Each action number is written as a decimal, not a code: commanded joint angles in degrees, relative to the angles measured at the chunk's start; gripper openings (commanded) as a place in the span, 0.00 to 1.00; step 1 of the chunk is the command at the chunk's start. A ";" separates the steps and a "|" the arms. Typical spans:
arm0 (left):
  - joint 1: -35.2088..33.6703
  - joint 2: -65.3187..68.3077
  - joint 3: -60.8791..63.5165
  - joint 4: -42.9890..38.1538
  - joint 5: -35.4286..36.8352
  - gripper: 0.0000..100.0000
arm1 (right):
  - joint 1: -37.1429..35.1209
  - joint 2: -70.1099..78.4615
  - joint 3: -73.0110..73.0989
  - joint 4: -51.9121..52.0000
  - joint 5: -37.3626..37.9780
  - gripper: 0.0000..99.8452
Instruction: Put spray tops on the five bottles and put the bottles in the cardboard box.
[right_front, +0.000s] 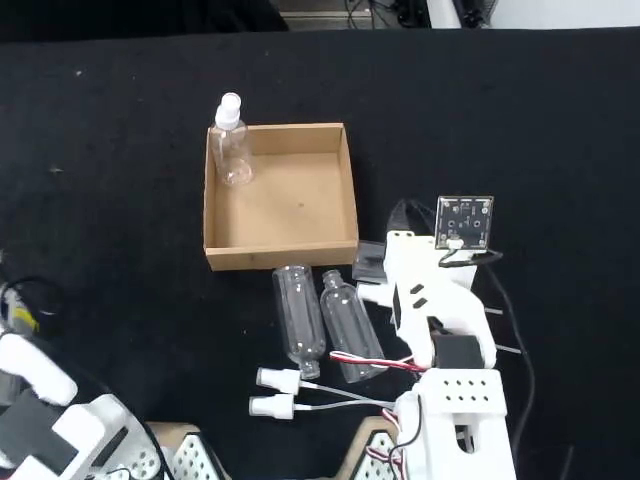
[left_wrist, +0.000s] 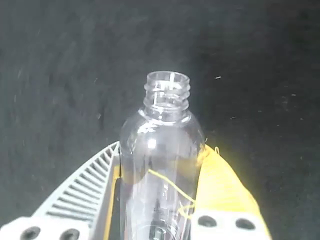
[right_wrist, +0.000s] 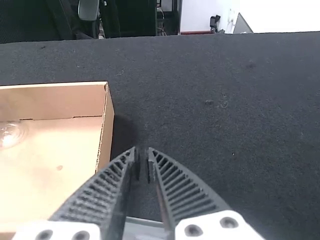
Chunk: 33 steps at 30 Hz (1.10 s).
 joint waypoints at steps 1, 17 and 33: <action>-1.63 -0.09 -3.03 2.90 3.69 0.04 | -0.88 -1.27 -0.22 -1.14 -0.09 0.02; 1.10 14.51 -14.90 12.48 -2.46 0.30 | -0.79 -1.27 -0.13 -1.14 -0.09 0.02; 1.89 13.89 -4.44 6.51 -15.65 0.29 | -0.79 -1.27 -0.13 -1.14 -0.09 0.02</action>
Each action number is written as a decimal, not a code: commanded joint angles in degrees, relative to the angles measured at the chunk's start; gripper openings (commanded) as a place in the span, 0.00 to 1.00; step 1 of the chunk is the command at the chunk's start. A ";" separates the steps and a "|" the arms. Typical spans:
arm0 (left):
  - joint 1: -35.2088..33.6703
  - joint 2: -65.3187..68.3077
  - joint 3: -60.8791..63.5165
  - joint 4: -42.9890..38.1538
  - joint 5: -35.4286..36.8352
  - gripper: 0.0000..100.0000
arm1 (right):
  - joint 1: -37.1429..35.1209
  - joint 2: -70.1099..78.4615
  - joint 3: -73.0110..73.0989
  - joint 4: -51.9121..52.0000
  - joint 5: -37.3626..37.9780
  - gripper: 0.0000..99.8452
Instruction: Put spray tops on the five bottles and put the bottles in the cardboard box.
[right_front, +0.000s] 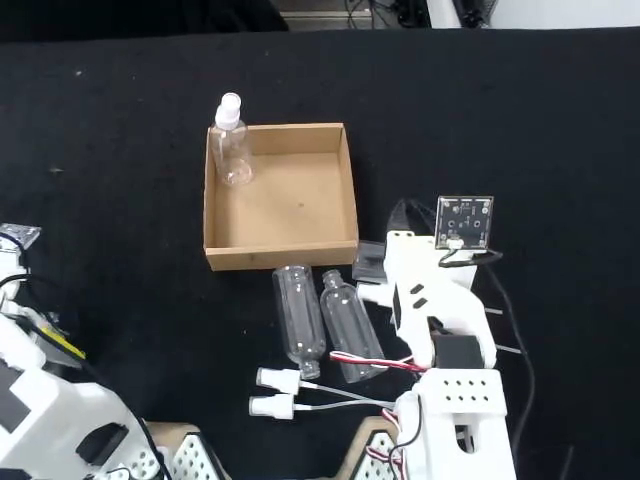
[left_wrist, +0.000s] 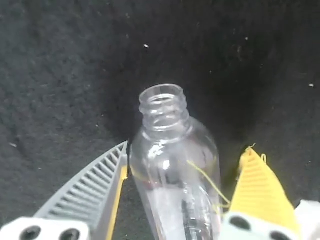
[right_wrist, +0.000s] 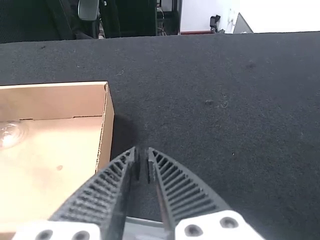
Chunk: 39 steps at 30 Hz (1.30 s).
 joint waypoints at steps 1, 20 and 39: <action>0.40 -1.05 -0.31 -0.53 -1.05 0.25 | -0.79 -1.27 -0.13 -1.14 -0.09 0.02; 8.04 -19.96 9.80 -2.99 7.82 0.04 | -7.12 -1.27 -12.26 19.34 7.74 0.02; 5.41 -14.51 8.13 -4.92 -0.53 0.34 | -6.95 -1.27 -8.22 14.51 7.74 0.02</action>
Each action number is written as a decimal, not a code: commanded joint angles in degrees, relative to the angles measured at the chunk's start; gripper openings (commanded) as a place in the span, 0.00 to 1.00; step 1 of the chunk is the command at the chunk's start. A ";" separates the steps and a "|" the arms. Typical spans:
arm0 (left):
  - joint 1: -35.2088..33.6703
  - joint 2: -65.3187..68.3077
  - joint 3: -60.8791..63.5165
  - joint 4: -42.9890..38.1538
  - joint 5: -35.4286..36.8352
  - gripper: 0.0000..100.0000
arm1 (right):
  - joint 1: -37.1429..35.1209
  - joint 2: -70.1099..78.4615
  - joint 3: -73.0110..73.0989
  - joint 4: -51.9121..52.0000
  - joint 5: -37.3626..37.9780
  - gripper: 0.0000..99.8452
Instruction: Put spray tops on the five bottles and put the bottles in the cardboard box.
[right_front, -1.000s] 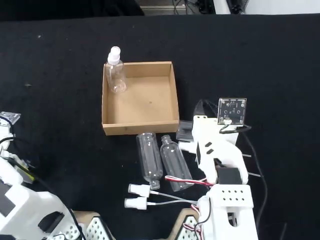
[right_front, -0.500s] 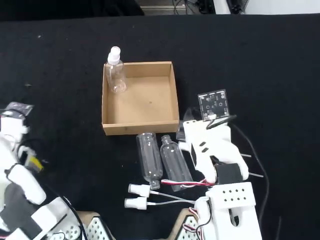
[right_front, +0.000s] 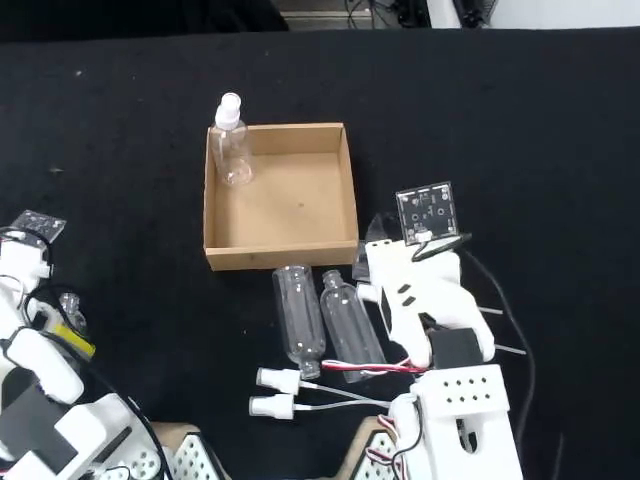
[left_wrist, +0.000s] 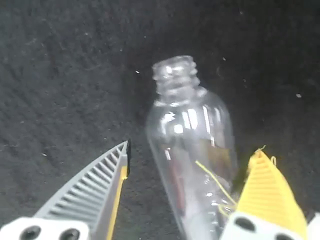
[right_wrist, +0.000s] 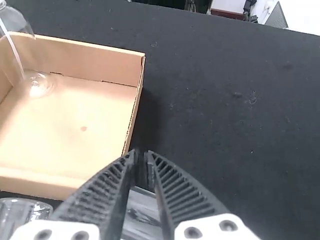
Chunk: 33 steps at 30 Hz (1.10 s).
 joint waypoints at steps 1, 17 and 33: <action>0.48 0.09 -2.15 0.70 2.37 0.34 | -0.88 -1.27 -0.40 -1.41 0.70 0.02; 4.70 0.09 4.44 -4.40 10.20 0.30 | -0.88 -1.27 -0.40 -1.23 0.70 0.02; 3.12 -9.05 -1.10 1.76 28.04 0.03 | -1.85 -1.27 -11.12 12.31 6.59 0.02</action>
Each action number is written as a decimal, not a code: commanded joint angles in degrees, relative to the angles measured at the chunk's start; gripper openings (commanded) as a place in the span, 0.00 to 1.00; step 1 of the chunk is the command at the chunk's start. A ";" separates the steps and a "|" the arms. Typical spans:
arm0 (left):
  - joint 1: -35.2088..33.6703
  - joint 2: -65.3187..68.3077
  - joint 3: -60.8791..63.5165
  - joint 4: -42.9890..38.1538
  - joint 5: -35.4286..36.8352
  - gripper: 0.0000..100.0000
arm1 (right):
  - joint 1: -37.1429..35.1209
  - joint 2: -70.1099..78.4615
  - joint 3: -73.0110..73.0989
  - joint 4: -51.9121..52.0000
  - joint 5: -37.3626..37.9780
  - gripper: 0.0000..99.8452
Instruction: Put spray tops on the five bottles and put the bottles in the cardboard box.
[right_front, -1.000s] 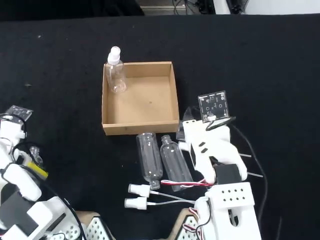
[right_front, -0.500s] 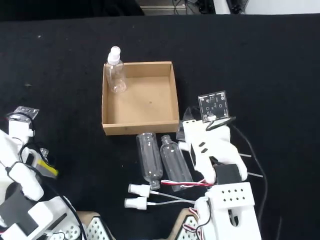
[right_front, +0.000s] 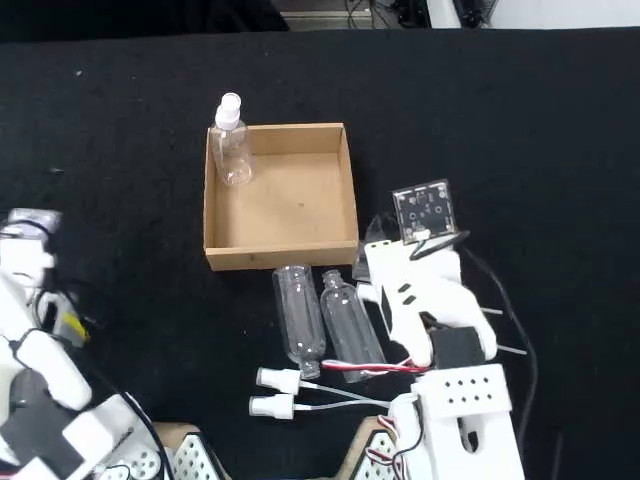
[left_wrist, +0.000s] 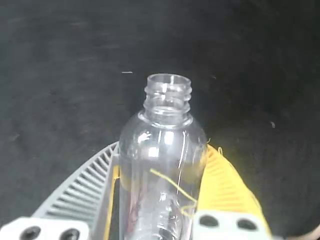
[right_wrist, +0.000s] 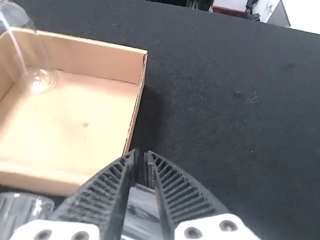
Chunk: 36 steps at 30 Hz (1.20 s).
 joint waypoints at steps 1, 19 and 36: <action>0.84 -8.53 -3.12 0.88 16.62 0.03 | -2.37 -0.92 -9.63 9.58 5.36 0.02; 7.96 -17.14 10.07 -15.03 43.87 0.03 | -40.00 6.20 -17.45 37.10 24.88 0.02; -1.36 -16.62 11.74 -26.64 62.59 0.03 | -53.27 22.99 -15.43 28.04 18.29 0.17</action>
